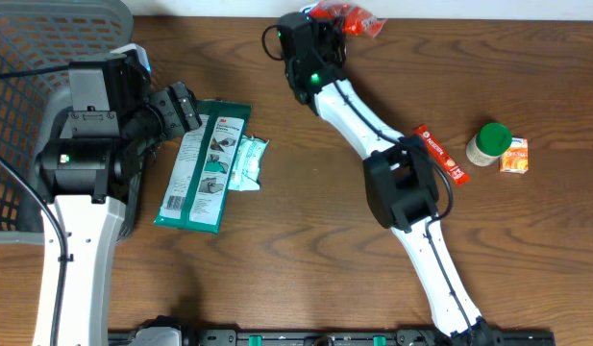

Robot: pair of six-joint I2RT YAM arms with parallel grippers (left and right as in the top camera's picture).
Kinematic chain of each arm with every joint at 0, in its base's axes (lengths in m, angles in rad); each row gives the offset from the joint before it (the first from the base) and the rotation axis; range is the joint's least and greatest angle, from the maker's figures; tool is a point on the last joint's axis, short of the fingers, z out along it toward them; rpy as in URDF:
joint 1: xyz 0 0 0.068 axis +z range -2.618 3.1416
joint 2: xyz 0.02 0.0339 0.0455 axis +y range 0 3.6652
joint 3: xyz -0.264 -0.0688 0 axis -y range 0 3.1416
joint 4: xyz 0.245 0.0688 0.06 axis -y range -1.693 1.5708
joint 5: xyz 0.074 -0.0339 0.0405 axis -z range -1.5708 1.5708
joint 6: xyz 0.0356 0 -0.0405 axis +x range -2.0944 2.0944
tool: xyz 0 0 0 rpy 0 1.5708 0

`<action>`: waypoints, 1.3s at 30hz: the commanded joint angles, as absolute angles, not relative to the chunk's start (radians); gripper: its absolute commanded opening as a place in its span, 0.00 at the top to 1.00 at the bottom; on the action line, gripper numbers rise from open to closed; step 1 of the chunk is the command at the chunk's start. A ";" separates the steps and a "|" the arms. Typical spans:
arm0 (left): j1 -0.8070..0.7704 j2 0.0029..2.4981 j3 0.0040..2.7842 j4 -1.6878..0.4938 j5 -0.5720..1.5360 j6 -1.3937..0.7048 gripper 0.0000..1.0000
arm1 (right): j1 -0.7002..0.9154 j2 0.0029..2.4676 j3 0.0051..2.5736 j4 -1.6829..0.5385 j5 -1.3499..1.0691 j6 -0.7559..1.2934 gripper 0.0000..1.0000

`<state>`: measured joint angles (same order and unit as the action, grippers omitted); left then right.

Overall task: Scan the item barcode
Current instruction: 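Carry the red packet right and lower it beside the jar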

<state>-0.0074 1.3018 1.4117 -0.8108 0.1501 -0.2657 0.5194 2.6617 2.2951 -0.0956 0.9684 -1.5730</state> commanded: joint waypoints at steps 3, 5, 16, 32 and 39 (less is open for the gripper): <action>-0.004 1.304 1.427 -0.812 0.138 -0.268 0.12 | 0.559 2.673 2.302 -0.051 1.022 -1.549 0.99; -0.004 1.304 1.427 -0.812 0.138 -0.268 0.12 | 0.562 2.673 2.302 0.014 1.022 -1.551 0.99; -0.004 1.304 1.427 -0.812 0.138 -0.268 0.12 | 0.561 2.600 2.302 0.105 1.036 -1.492 0.99; -0.004 1.304 1.427 -0.812 0.138 -0.268 0.12 | 0.354 2.055 2.302 -1.171 0.131 -0.322 0.99; -0.004 1.304 1.427 -0.812 0.138 -0.268 0.12 | 0.116 2.078 2.240 -1.495 -0.209 -0.118 0.99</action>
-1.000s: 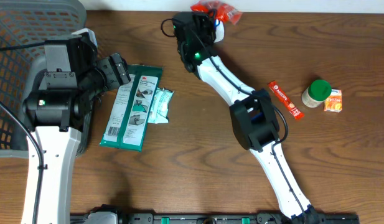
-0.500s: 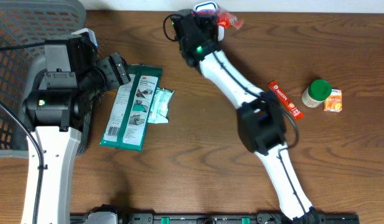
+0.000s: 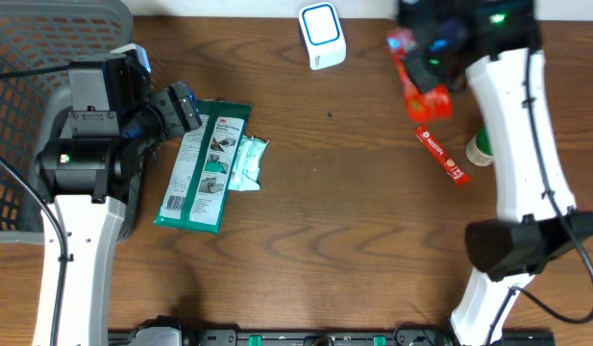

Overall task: Scan the item barcode
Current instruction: 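Carry the red packet right and lower it beside the jar, then release the red packet and move the right gripper to the wipes packet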

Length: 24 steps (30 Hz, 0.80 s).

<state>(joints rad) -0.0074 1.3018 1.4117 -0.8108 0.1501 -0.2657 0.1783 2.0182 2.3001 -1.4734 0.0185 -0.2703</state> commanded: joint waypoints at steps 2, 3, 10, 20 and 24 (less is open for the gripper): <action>-0.004 1.304 1.427 -0.812 0.138 -0.268 0.12 | 0.083 2.080 2.171 -1.468 -0.224 -0.120 0.99; -0.004 1.304 1.427 -0.812 0.138 -0.268 0.12 | 0.072 2.080 2.133 -1.448 -0.224 -0.120 0.99; -0.004 1.304 1.427 -0.812 0.138 -0.268 0.12 | 0.033 2.080 1.867 -1.279 -0.217 -0.120 0.99; -0.004 1.304 1.427 -0.812 0.138 -0.268 0.12 | 0.007 2.080 1.675 -1.082 -0.070 -0.120 0.50; -0.004 1.304 1.427 -0.812 0.138 -0.268 0.12 | 0.007 2.070 1.721 -1.074 -0.057 -0.114 0.06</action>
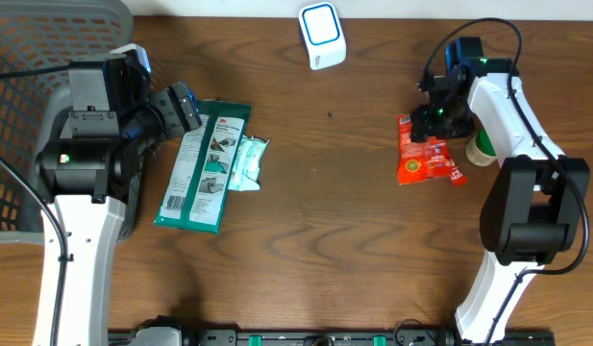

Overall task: Scan the item barcode
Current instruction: 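Release the red packet and move the right gripper to the wipes packet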

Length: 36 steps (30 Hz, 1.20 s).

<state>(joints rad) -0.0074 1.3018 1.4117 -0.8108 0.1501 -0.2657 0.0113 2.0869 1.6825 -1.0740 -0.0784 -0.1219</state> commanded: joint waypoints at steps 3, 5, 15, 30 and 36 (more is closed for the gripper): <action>-0.004 1.304 1.427 -0.812 0.138 -0.268 0.12 | 0.015 2.057 1.822 -1.103 -0.057 -0.104 0.01; -0.004 1.304 1.427 -0.812 0.138 -0.268 0.12 | 0.024 2.054 1.870 -1.124 -0.072 -0.088 0.01; -0.004 1.304 1.427 -0.812 0.138 -0.268 0.12 | 0.134 2.056 1.764 -1.108 -0.370 -0.082 0.59; -0.004 1.304 1.427 -0.812 0.138 -0.268 0.12 | 0.177 2.056 1.475 -0.813 0.025 0.082 0.63; -0.004 1.304 1.427 -0.799 0.138 -0.268 0.12 | 0.130 2.055 1.475 -0.850 0.159 0.081 0.62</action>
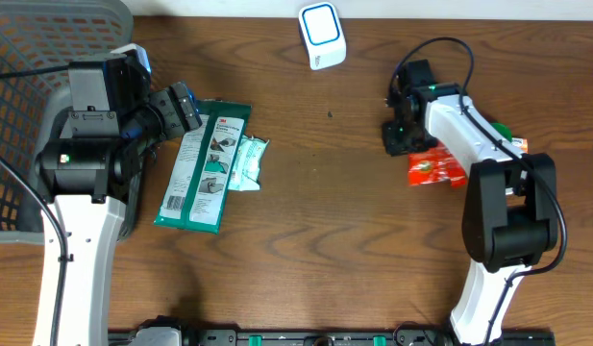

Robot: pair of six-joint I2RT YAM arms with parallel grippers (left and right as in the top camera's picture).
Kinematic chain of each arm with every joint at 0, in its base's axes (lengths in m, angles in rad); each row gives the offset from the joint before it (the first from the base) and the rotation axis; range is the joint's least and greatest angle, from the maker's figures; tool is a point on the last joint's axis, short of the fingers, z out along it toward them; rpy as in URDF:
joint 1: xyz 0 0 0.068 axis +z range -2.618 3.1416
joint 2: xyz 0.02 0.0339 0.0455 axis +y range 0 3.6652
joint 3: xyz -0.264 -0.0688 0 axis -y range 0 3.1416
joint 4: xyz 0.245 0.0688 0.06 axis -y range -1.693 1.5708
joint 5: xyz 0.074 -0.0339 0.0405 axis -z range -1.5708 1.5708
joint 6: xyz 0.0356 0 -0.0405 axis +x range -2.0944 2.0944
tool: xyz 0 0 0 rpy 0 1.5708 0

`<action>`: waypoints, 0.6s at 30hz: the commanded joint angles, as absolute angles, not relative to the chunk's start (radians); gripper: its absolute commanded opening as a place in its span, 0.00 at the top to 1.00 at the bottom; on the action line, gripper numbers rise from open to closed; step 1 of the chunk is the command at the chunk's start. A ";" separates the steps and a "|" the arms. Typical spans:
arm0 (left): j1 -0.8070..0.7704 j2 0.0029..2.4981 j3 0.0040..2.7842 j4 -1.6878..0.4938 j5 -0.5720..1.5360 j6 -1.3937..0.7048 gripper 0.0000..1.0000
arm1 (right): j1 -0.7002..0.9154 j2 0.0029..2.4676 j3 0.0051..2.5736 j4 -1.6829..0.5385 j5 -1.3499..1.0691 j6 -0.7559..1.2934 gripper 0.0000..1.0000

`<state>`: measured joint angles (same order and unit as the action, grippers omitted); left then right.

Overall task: Scan the item barcode
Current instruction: 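Release the red packet and move the right gripper to the wipes packet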

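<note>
The white barcode scanner (321,35) with a blue face stands at the back middle of the table. A red snack packet (436,171) lies flat on the table at the right. My right gripper (396,135) sits just left of and behind the packet with nothing in it, and its fingers look open. My left gripper (187,106) rests open at the top edge of a green 3M pack (204,165), holding nothing.
A small white and teal sachet (246,161) lies against the green pack. A grey mesh basket (22,86) fills the far left. Behind my right arm, a green-lidded jar (500,132) and an orange box (518,144) peek out.
My right gripper was on the red packet; now it is to the left of it and the packet lies flat on the table, let go. The left arm has not moved.
My right gripper was at the back middle with the red packet, over where the scanner stands. Then it held the packet at the back right, the scanner uncovered. Then it was low at the right with the packet; now the packet lies released.
</note>
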<state>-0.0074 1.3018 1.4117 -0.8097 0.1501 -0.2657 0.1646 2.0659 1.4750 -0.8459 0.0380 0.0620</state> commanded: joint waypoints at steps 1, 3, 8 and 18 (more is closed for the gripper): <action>-0.004 1.304 1.427 -0.771 0.138 -0.268 0.12 | 0.122 2.055 1.475 -0.850 0.160 0.082 0.61; -0.004 1.304 1.427 -0.680 0.138 -0.268 0.12 | 0.107 2.052 1.482 -0.854 0.152 0.082 0.62; -0.004 1.305 1.427 -0.654 0.138 -0.268 0.12 | 0.091 2.019 1.568 -0.923 0.019 0.081 0.52; -0.006 1.316 1.418 -0.817 0.138 -0.268 0.44 | 0.107 1.974 1.615 -0.895 -0.656 0.081 0.01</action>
<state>-0.0074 1.3029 1.4124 -0.7727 0.1490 -0.2672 0.0952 1.9888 1.6043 -0.8989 -0.3573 0.0769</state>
